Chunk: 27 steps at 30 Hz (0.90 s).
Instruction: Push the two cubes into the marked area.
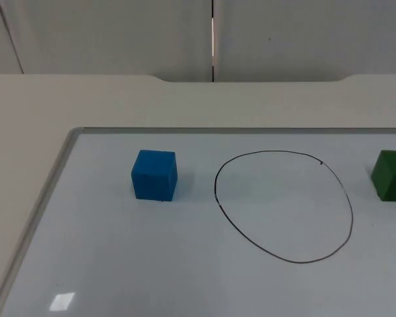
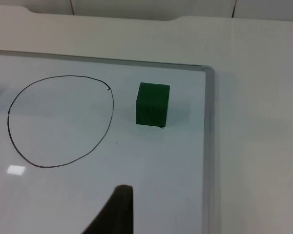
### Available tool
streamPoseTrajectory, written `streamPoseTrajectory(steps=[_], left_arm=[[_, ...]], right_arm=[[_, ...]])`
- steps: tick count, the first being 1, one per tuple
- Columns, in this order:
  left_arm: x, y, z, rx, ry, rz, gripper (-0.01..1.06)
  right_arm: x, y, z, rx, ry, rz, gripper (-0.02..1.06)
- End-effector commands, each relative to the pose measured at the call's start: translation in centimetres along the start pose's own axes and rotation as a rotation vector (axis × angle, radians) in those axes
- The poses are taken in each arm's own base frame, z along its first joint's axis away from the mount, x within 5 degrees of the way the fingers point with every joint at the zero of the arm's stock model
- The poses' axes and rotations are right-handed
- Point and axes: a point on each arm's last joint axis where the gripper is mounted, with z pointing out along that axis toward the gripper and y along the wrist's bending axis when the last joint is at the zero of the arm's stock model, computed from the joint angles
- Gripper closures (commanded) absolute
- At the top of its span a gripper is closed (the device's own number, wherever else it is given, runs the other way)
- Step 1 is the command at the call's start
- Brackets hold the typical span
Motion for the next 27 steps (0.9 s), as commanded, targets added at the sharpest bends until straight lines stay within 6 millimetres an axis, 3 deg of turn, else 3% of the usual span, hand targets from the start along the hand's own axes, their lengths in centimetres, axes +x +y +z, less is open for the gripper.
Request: streamPoseTrajectory(steps=[1,8,15,27], left_arm=[[-0.7,-0.1,0.5,0.010,-0.028,0.002,0.69],[-2.2,-1.3,2.8,0.155,-0.043,0.051,1.05],[-3.0,-1.7,5.2,0.212,-0.012,0.020,1.05],[-2.8,-2.1,12.0,0.292,0.170,-0.093,1.05]], right_arm=[[0.0,0.0,0.0,0.007,-0.007,0.003,-0.01],[0.0,0.0,0.0,0.007,-0.007,0.003,-0.01],[0.0,0.0,0.0,0.007,-0.007,0.003,-0.01],[0.0,0.0,0.0,0.007,-0.007,0.003,-0.01]])
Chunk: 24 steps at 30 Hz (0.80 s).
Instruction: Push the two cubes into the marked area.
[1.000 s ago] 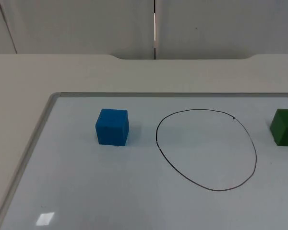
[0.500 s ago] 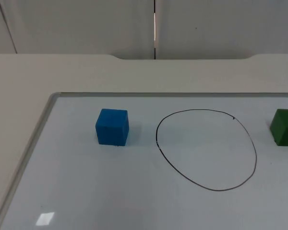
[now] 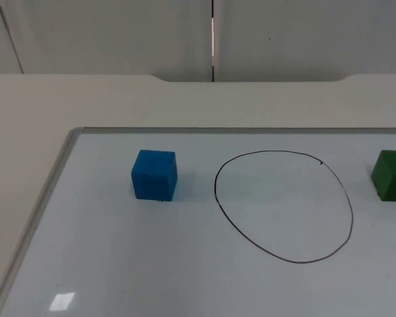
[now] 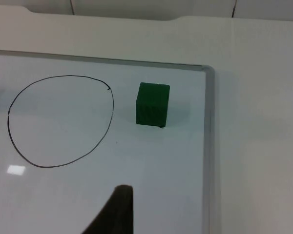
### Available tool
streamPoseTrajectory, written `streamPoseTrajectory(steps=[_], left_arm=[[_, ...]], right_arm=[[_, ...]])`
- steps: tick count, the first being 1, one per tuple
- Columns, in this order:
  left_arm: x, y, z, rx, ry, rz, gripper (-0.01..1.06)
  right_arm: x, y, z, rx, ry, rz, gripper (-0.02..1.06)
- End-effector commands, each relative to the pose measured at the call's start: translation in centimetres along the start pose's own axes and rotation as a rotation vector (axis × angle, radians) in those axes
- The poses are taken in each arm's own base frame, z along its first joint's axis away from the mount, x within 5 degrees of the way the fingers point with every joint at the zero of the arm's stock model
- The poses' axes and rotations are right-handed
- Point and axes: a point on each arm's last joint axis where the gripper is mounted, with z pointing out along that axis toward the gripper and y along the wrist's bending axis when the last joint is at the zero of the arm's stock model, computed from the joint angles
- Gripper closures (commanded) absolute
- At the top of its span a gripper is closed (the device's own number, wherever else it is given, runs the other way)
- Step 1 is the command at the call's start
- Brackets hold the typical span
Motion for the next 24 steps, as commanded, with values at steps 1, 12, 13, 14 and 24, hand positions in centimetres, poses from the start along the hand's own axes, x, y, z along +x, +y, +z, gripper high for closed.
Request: streamPoseTrajectory(steps=[1,12,13,14,24], left_arm=[[-0.5,0.1,1.3,0.041,-0.005,-0.025,1.05],[0.2,1.8,7.1,0.093,0.096,-0.120,1.05],[0.2,1.9,7.7,0.100,0.098,-0.126,1.05],[0.2,2.1,8.3,0.107,0.107,-0.133,1.05],[-1.1,1.5,14.2,0.138,0.199,-0.089,1.05]], right_arm=[[0.0,0.0,0.0,0.007,-0.007,0.003,-0.01],[0.0,0.0,0.0,0.007,-0.007,0.003,-0.01],[0.0,0.0,0.0,0.007,-0.007,0.003,-0.01],[0.0,0.0,0.0,0.007,-0.007,0.003,-0.01],[0.0,0.0,0.0,0.007,-0.007,0.003,-0.01]])
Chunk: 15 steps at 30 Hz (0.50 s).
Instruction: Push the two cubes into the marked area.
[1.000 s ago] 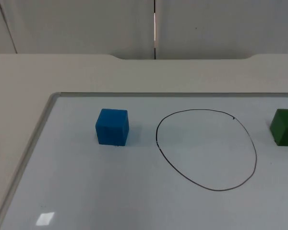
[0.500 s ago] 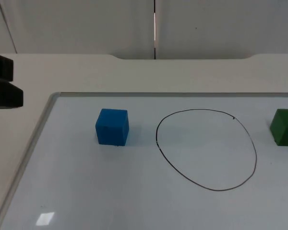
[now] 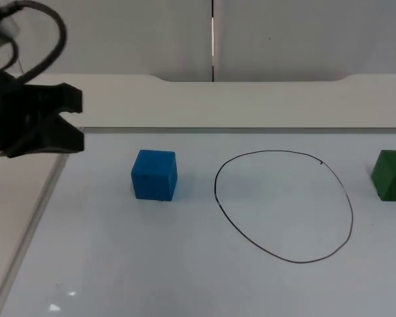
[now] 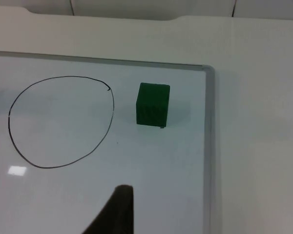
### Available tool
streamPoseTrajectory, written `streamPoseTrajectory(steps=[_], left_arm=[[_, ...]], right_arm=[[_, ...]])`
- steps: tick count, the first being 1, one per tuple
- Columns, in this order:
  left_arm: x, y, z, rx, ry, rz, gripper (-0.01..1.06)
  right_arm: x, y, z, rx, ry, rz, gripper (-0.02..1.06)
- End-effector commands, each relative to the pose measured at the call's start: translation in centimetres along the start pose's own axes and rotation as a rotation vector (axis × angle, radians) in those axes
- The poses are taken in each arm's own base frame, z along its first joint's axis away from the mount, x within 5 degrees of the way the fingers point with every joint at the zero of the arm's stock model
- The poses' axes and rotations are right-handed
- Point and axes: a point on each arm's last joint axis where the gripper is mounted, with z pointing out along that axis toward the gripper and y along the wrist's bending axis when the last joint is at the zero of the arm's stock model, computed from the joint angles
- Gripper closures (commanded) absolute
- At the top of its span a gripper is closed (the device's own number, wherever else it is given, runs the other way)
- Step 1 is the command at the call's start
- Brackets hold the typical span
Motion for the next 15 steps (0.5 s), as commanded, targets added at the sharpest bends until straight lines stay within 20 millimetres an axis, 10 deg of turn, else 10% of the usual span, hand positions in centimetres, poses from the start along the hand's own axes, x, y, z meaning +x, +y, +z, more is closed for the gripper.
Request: streamPoseTrajectory(steps=[1,15], left_arm=[[-0.6,-0.2,1.4,-0.001,0.013,0.015,1.05],[-2.8,2.0,6.6,-0.108,0.034,0.012,1.05]], right_arm=[[0.0,0.0,0.0,0.007,-0.007,-0.003,-0.01],[0.0,-0.2,0.0,0.031,-0.007,0.018,-0.01]])
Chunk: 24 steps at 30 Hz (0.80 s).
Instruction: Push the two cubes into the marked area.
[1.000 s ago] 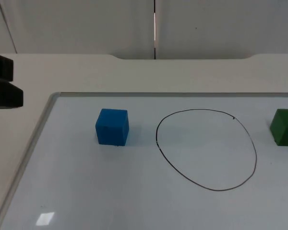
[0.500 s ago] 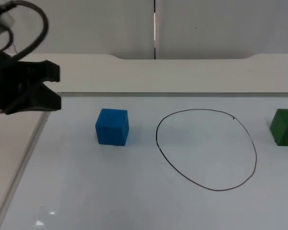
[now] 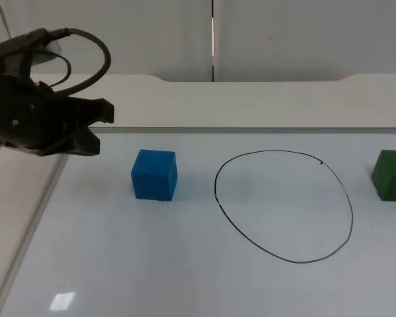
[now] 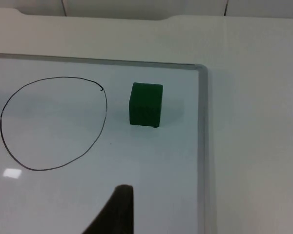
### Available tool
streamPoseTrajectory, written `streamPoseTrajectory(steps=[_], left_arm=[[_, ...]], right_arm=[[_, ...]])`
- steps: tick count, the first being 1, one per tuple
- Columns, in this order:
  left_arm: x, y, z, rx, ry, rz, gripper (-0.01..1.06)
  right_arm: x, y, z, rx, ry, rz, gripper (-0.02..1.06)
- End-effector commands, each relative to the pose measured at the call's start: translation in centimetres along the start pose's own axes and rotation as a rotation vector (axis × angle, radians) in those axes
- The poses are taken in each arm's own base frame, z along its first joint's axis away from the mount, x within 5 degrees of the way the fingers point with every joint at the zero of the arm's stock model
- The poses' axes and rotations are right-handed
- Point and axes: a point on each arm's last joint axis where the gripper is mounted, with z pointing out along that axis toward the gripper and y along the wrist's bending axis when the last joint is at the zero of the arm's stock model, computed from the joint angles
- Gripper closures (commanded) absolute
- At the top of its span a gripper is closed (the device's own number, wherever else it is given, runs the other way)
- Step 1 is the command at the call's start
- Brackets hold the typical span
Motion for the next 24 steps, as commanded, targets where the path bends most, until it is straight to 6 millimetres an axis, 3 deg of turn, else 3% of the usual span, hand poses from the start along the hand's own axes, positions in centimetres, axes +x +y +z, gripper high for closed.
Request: streamPoseTrajectory(steps=[1,17,24], left_arm=[[-0.7,0.1,1.2,0.002,-0.001,-0.004,1.05],[-0.1,1.8,6.0,0.000,0.089,-0.041,1.05],[-0.2,1.9,6.5,0.002,0.092,-0.048,1.05]], right_arm=[[0.0,-0.1,0.0,0.011,-0.007,0.006,-0.01],[0.0,0.0,0.0,0.006,-0.007,0.002,-0.01],[0.0,0.0,0.0,0.006,-0.007,0.002,-0.01]])
